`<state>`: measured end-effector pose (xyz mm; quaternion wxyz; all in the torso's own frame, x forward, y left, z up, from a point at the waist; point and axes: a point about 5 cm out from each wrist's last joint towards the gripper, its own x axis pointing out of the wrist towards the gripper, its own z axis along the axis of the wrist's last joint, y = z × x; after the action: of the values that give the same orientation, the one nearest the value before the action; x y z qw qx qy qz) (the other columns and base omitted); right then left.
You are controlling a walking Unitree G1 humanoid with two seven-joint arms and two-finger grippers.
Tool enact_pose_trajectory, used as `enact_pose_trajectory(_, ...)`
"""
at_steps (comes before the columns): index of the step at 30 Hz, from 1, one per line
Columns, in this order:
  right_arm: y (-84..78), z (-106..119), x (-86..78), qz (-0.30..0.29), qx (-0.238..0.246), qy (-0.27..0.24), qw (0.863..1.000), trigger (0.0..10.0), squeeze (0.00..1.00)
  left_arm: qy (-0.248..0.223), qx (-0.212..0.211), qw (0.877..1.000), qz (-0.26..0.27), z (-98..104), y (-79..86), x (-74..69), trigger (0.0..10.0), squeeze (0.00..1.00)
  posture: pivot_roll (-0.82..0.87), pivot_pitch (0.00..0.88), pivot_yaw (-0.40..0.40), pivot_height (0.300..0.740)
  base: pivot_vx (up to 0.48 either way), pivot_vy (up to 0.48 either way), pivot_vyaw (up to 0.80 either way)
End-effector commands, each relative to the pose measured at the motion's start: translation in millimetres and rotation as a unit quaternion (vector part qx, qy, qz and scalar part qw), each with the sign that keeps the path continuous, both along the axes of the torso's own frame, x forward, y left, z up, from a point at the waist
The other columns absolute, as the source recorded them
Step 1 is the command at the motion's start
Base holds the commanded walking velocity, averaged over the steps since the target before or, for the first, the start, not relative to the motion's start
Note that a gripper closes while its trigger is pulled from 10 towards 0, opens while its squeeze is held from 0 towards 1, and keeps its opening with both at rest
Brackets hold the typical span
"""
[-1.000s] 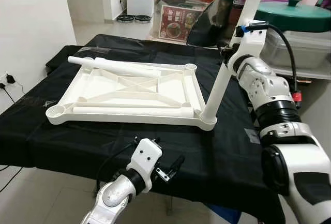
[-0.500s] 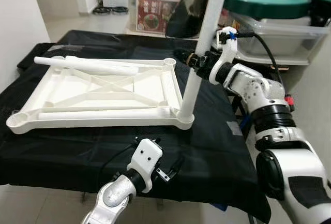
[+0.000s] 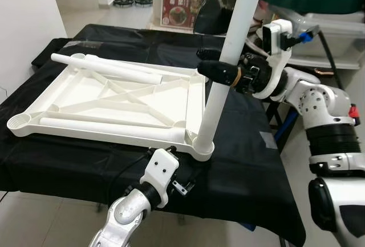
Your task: Building children table
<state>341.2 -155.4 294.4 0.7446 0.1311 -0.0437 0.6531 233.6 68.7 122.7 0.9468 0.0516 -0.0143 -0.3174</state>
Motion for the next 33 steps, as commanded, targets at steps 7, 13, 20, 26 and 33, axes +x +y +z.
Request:
enact_pose_trajectory(7, 4.5, -8, -8.6, 0.039, -0.037, -0.02, 0.998, 10.0, 0.0, 0.004, 0.006, 1.0, 0.001, -3, 0.8, -0.3, 10.0, 0.0, 0.14, 0.028, -0.094, 0.74, 0.0, 0.0, 0.0)
enact_pose_trajectory(13, 9.7, -18, 4.2, -0.025, -0.091, -0.023, 0.995, 0.0, 0.0, 0.004, 0.006, 1.0, 0.001, -3, 1.1, 0.2, 10.0, 0.0, 0.13, 0.031, -0.091, 0.74, 0.0, 0.0, 0.0)
enact_pose_trajectory(20, -6.6, -26, 56.2, -0.336, -0.135, 0.043, 0.931, 0.0, 0.0, 0.003, 0.007, 1.0, 0.001, -2, 1.1, 1.0, 10.0, 0.0, 0.13, 0.031, -0.089, 0.74, 0.0, 0.0, 0.0)
enact_pose_trajectory(26, -50.5, -36, 72.8, -0.576, -0.115, 0.121, 0.8, 0.0, 0.0, 0.003, 0.007, 1.0, 0.001, -2, 1.2, 1.3, 10.0, 0.0, 0.13, 0.034, -0.088, 0.74, 0.0, 0.0, 0.0)
enact_pose_trajectory(33, -84.3, -56, 66.6, -0.714, -0.116, 0.171, 0.669, 0.0, 0.0, 0.002, 0.007, 1.0, 0.002, -2, 1.5, 1.7, 10.0, 0.0, 0.13, 0.038, -0.084, 0.74, 0.0, 0.0, 0.0)
